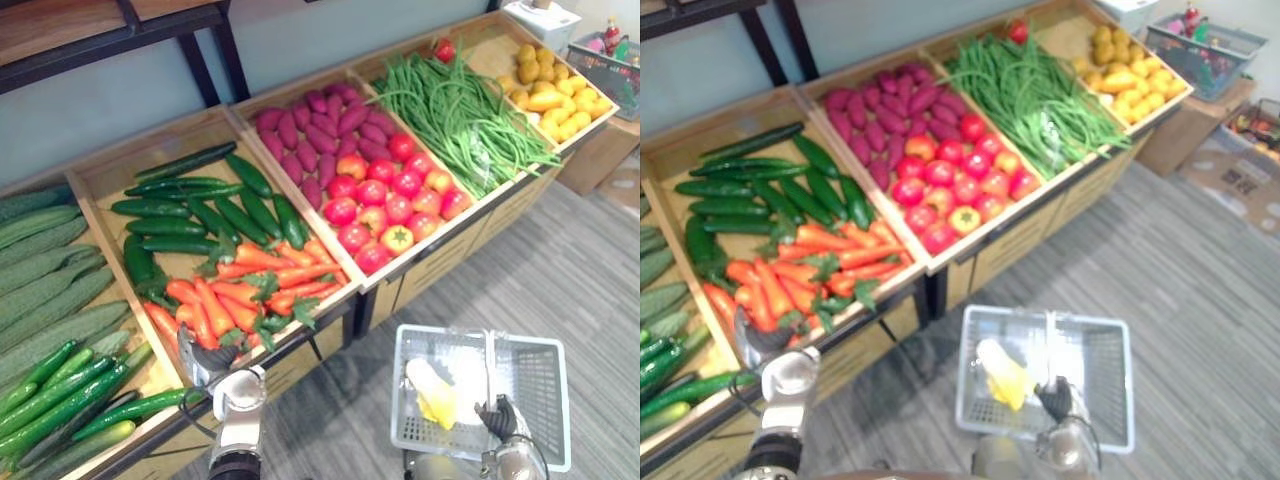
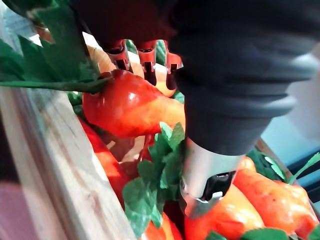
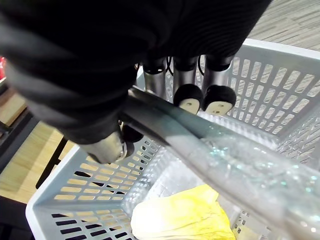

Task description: Pick vegetable in the basket

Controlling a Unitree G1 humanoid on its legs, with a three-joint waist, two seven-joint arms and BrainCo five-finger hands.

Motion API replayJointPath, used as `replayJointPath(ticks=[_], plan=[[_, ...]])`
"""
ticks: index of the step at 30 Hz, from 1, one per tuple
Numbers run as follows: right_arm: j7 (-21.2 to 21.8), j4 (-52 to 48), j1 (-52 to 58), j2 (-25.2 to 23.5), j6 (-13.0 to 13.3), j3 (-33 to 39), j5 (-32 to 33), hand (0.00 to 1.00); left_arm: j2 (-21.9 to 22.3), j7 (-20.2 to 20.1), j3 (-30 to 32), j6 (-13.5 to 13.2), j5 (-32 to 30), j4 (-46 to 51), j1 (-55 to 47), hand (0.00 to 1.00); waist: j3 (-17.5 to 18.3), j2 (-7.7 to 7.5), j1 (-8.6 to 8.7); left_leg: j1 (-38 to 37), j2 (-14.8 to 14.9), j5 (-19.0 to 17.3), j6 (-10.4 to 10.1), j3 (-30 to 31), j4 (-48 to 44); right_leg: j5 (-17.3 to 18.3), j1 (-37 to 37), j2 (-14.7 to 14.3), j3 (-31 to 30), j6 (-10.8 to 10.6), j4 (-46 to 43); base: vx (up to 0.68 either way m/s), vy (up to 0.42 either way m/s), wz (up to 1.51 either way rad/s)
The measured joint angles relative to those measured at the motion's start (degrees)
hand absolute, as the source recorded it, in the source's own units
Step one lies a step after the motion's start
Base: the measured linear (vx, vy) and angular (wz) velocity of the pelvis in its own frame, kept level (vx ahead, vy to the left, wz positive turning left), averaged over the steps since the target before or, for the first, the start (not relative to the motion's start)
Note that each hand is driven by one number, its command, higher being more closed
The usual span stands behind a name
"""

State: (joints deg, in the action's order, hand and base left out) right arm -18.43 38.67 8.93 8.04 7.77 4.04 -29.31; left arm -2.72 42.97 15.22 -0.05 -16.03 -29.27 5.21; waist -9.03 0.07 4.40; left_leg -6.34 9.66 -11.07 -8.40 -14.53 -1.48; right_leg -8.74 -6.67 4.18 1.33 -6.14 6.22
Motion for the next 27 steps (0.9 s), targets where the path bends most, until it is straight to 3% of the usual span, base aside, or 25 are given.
replayJointPath(ticks=[10,27], plan=[[0.0,0.0,1.2,0.1,1.0,-1.2,0.0,1.0,-5.2,1.7,3.5,-0.1,2.4,-9.1,4.4,1.0,-0.3,-0.64,0.02,-1.2,0.0,-0.1,-0.1,-1.8,0.3,-0.4,0.0,-0.4,-1.6,0.0,0.3,-0.02,-0.028,-0.08],[0.0,0.1,1.7,1.4,1.7,-4.0,0.0,1.0,-6.7,1.7,5.1,-0.8,5.2,-13.0,6.9,1.0,-0.5,-1.1,0.05,-1.9,-0.1,-0.1,-0.2,-2.1,0.4,-0.4,0.4,-0.4,-1.8,0.0,0.3,-0.01,-0.014,-0.01]])
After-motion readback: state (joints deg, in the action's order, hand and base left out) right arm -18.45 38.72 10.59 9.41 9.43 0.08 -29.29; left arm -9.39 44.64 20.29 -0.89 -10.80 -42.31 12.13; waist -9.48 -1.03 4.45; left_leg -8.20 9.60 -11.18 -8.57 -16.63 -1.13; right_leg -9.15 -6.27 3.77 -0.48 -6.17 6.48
